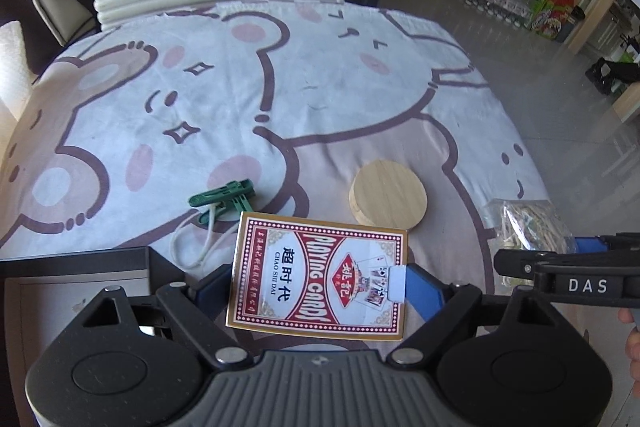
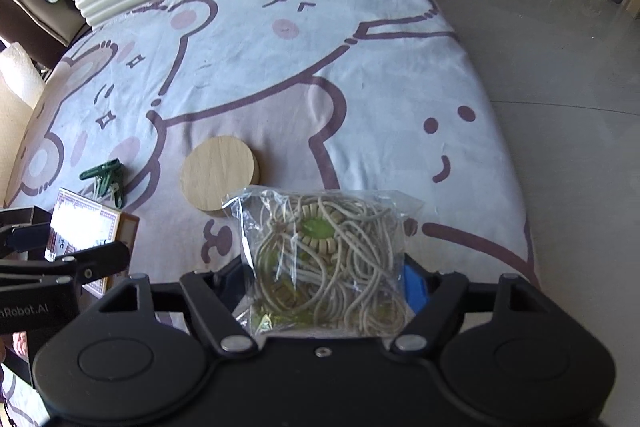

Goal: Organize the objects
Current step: 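Grasp the red card pack with the left gripper while the right lifts the twine bag, then carry the card pack and twine bag with both grippers toward the black box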

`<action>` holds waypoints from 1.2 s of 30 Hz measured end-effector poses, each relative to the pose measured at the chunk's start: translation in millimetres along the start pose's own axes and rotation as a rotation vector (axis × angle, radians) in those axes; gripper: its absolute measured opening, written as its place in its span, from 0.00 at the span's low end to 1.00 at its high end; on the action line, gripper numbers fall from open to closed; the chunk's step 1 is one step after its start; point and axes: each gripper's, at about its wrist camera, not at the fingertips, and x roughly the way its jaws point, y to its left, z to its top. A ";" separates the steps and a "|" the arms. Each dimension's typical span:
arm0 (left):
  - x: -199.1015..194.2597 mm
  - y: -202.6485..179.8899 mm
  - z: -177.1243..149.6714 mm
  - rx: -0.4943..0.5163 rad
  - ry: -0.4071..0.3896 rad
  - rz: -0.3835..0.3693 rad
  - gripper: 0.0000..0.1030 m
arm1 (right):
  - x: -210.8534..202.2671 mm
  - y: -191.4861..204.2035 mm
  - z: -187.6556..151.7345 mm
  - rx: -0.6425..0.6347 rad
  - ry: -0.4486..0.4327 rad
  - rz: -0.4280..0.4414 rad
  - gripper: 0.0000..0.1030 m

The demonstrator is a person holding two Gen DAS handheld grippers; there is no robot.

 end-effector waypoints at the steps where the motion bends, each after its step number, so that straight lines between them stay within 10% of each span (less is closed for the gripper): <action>1: -4.2 0.8 -0.3 -0.005 -0.008 0.002 0.87 | -5.1 -0.1 -0.8 0.005 -0.012 -0.001 0.74; 36: -117.5 38.4 -28.5 -0.113 -0.209 0.078 0.87 | -102.0 23.1 -32.5 0.075 -0.175 0.019 0.74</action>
